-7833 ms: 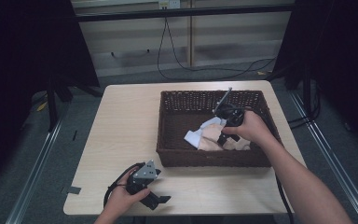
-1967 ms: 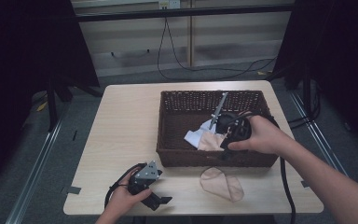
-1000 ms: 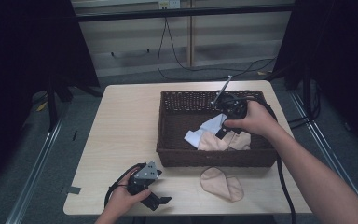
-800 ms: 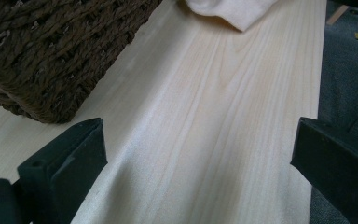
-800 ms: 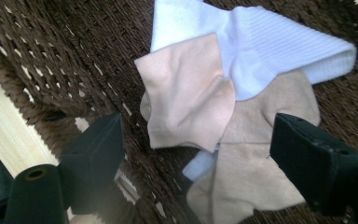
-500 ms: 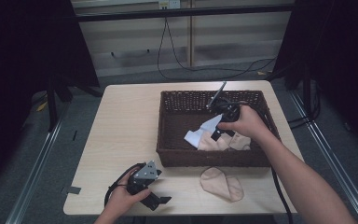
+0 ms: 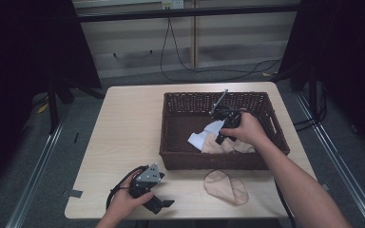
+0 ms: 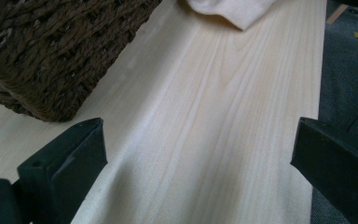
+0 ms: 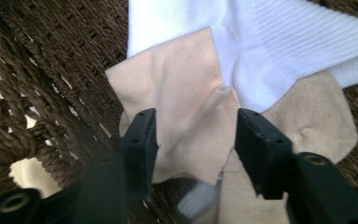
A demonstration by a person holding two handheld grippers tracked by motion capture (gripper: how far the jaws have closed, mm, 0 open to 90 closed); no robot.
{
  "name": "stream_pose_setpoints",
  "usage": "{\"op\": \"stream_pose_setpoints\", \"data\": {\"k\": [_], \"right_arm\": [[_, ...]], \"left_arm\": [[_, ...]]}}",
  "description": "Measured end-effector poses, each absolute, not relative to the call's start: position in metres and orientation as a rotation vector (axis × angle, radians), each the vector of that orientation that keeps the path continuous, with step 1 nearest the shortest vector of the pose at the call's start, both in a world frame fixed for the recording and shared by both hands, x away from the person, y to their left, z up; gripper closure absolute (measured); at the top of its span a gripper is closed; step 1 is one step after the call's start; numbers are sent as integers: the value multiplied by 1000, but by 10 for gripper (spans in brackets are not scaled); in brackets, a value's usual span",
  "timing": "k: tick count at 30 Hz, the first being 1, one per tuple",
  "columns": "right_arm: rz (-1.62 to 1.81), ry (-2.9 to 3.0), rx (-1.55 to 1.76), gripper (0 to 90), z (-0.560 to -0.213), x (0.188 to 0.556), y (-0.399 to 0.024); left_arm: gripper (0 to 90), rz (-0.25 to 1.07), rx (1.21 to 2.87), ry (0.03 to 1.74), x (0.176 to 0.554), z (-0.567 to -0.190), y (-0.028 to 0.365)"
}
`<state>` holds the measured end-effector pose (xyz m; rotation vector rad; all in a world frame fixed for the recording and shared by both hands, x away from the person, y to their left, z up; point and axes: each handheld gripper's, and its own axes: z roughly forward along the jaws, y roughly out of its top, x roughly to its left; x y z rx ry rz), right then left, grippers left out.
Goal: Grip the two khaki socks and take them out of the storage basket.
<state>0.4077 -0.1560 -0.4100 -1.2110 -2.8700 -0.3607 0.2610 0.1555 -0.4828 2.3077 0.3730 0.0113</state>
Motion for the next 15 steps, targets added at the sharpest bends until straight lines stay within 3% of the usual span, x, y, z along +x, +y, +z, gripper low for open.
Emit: {"op": "stream_pose_setpoints", "data": {"k": [15], "right_arm": [[-396, -2811, -1250, 536, -426, 418, -150]], "left_arm": [[26, 12, 2331, 375, 262, -483, 156]]}}
